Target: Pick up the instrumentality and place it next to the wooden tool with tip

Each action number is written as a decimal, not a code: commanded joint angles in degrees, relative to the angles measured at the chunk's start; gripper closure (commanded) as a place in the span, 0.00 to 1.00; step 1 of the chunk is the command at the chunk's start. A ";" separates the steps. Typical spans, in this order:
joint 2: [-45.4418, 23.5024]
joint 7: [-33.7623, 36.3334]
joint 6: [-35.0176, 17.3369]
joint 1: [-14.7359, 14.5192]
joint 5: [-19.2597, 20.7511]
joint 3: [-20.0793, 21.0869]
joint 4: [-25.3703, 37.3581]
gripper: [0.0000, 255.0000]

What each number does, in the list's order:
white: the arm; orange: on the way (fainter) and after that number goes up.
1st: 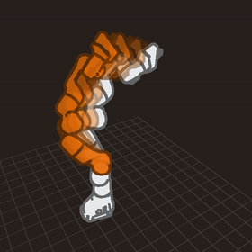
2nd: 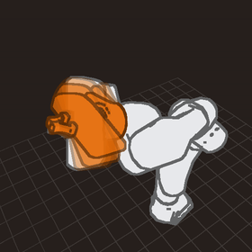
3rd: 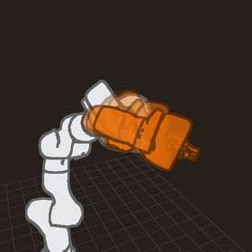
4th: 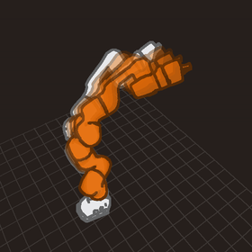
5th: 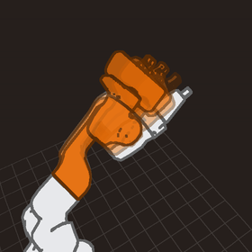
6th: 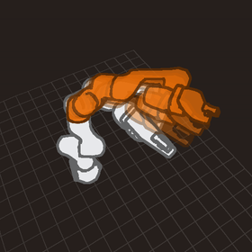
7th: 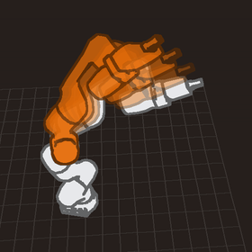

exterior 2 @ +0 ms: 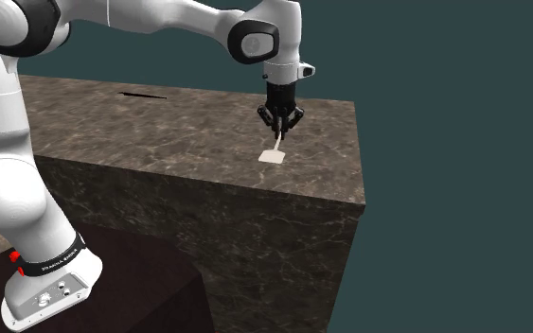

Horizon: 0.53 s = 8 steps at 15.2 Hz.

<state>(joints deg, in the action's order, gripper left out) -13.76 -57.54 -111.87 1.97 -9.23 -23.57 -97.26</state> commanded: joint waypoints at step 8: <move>0.70 0.57 5.10 0.10 0.51 -0.19 4.50 1.00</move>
<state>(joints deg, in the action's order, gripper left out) -13.04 -57.05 -107.55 2.04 -8.73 -23.75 -93.55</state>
